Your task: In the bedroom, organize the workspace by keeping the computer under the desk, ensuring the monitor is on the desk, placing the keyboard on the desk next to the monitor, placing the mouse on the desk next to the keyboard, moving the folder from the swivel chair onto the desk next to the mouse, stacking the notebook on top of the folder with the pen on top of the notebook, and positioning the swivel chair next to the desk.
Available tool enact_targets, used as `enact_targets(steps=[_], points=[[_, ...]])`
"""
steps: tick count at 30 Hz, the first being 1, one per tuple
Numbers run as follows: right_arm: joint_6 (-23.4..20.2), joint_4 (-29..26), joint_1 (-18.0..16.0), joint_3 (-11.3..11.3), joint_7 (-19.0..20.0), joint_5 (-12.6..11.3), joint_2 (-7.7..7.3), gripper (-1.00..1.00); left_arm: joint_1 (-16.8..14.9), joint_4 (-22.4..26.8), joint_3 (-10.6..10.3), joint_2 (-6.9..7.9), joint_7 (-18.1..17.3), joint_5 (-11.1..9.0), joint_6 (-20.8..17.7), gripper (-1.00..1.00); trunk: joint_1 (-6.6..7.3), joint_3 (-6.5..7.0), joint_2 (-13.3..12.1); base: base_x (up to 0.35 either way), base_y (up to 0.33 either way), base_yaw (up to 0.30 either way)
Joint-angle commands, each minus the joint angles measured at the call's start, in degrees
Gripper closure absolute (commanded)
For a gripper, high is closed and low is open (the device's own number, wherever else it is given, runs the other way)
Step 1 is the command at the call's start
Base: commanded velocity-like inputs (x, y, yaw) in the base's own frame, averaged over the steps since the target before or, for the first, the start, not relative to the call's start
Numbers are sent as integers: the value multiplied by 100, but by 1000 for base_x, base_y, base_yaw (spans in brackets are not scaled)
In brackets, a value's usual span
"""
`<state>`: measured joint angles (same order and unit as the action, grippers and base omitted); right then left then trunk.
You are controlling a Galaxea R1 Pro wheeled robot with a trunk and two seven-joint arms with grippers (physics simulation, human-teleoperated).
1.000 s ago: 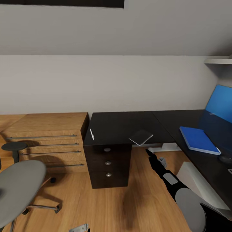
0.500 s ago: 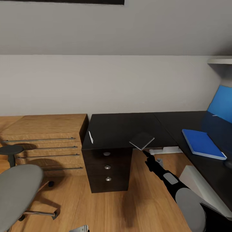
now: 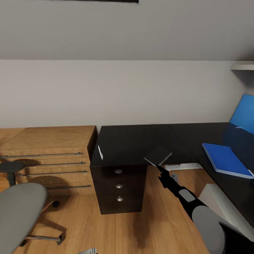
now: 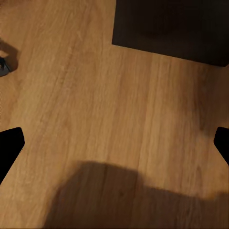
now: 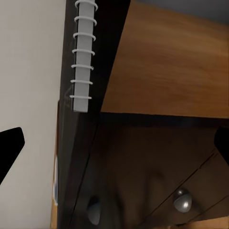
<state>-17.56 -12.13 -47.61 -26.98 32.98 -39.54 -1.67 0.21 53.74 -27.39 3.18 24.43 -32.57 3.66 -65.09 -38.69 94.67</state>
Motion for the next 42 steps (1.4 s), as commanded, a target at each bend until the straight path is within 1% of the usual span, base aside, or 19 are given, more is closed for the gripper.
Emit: enact_targets(steps=[1,11,16,23,26,32,33,42], points=[[-52,2,-3,-18,6,-43,0,-100,-3,4,-29,7,36,-59,38,-100,-1,-4,2,50,27,0],[-38,0,-3,-17,6,-30,8,-100,-3,-10,-30,7,26,-56,37,-100,-1,-4,2,79,47,0],[-37,0,-3,-18,6,-28,9,-100,-3,-12,-30,7,31,-56,32,-100,109,86,-198,10,6,0],[-37,0,-3,-18,7,-27,2,-100,-3,-13,-30,7,32,-56,29,-100,109,86,-198,2,1,0],[-37,0,-3,-18,6,-21,1,-100,-3,-13,-30,7,40,-56,29,-100,175,140,-319,0,0,0],[-42,0,-3,-25,6,-19,-8,-100,-3,-13,-30,3,38,-56,29,-100,175,140,-319,0,0,0],[-44,0,-3,-32,6,-23,-44,-100,-3,-13,-30,5,30,-56,29,-100,175,140,-319,0,0,0],[-47,0,-3,-65,2,-27,-89,-100,-3,-13,-30,7,31,-61,32,-100,175,140,-319,15,0,0]])
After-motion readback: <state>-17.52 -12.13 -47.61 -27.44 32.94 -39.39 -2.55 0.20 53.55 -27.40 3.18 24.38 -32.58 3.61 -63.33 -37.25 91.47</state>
